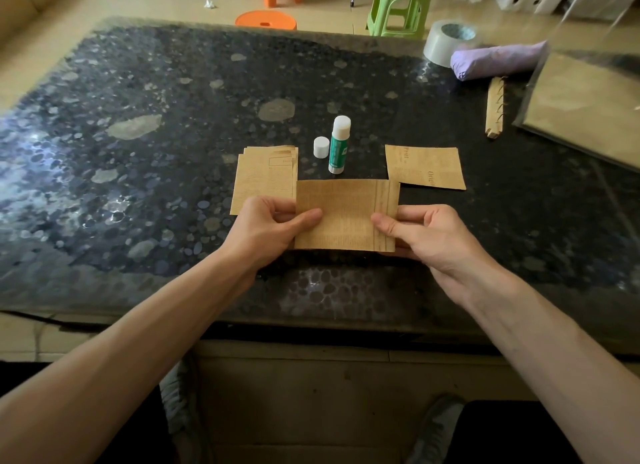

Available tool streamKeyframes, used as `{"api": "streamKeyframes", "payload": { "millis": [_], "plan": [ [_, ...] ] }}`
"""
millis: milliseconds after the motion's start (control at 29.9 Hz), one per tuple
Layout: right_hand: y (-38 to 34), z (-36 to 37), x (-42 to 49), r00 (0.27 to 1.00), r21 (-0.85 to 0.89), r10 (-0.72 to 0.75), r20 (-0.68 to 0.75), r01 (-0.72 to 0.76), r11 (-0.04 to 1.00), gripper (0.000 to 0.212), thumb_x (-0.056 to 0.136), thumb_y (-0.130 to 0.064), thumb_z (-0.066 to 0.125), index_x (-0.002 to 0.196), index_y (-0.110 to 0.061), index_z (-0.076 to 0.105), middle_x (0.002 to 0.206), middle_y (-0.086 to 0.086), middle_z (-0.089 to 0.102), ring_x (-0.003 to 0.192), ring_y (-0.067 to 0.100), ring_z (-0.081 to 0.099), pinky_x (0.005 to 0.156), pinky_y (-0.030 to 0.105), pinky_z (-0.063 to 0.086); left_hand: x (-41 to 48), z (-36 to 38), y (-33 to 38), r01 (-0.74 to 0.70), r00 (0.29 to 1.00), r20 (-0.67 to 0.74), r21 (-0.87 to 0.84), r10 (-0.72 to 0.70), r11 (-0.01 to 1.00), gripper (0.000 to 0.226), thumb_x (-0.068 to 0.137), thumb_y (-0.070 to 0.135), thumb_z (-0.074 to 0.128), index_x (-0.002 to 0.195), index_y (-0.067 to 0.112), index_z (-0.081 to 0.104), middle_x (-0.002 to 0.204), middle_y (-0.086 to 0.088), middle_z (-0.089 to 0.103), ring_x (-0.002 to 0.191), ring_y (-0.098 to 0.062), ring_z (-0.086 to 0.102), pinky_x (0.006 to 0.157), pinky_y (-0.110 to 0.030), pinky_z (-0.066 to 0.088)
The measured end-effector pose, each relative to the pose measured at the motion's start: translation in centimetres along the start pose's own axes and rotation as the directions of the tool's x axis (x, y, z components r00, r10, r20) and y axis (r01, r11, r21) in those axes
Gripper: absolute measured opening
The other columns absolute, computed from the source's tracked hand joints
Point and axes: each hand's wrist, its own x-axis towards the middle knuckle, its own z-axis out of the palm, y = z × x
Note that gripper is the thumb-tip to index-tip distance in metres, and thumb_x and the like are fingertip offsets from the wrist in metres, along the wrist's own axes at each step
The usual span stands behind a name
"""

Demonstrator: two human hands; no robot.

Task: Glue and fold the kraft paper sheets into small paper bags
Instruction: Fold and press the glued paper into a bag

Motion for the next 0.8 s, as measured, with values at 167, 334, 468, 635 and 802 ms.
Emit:
{"api": "streamKeyframes", "payload": {
  "millis": [167,334,468,635,802],
  "plan": [
    [0.1,0.0,0.1,0.999,0.002,-0.02,-0.027,0.02,1.0,0.015,0.091,-0.017,0.076,0.106,-0.016,0.078,0.092,-0.005,0.081,0.089,0.006,0.077,0.072,0.021,0.061,-0.1,-0.1,0.1,0.003,1.0,-0.003,-0.013,-0.003,1.0,0.024,0.09,0.027,0.075,0.109,0.012,0.077,0.099,-0.004,0.079,0.096,-0.018,0.076,0.092,-0.04,0.059],
    [0.1,0.4,0.1,0.998,0.05,-0.061,-0.024,0.062,0.997,0.02,0.092,-0.02,0.076,0.111,-0.017,0.077,0.097,-0.005,0.081,0.094,0.007,0.076,0.085,0.027,0.061,-0.8,0.7,0.4,0.073,0.995,0.078,-0.122,-0.064,0.99,0.03,0.086,0.023,0.077,0.111,0.006,0.072,0.099,-0.007,0.079,0.092,-0.021,0.077,0.077,-0.026,0.063],
    [0.8,1.7,-0.3,0.998,0.08,-0.043,0.041,0.04,0.996,0.038,0.081,-0.031,0.086,0.116,-0.02,0.074,0.104,-0.005,0.08,0.101,0.009,0.075,0.089,0.031,0.06,-0.9,1.0,0.4,0.074,0.996,0.068,-0.126,-0.065,0.989,0.023,0.087,0.018,0.077,0.104,0.003,0.073,0.096,-0.009,0.079,0.089,-0.022,0.077,0.073,-0.025,0.063],
    [1.3,2.6,-0.4,0.991,-0.015,-0.075,-0.109,0.074,0.997,0.03,0.074,-0.035,0.091,0.093,-0.024,0.071,0.089,-0.005,0.078,0.09,0.009,0.073,0.081,0.026,0.058,-1.1,1.5,0.2,0.092,0.987,0.143,-0.12,-0.075,0.989,0.029,0.087,0.02,0.077,0.11,0.003,0.073,0.098,-0.011,0.079,0.092,-0.025,0.077,0.078,-0.03,0.063],
    [1.2,2.1,-0.2,0.996,0.015,-0.066,-0.055,0.067,0.998,0.037,0.071,-0.034,0.092,0.099,-0.019,0.073,0.088,-0.008,0.079,0.087,0.008,0.076,0.072,0.023,0.062,-1.0,1.4,0.3,0.089,0.991,0.116,-0.138,-0.073,0.986,0.029,0.088,0.018,0.076,0.11,0.0,0.072,0.097,-0.012,0.079,0.09,-0.024,0.077,0.073,-0.026,0.063]
  ]
}}
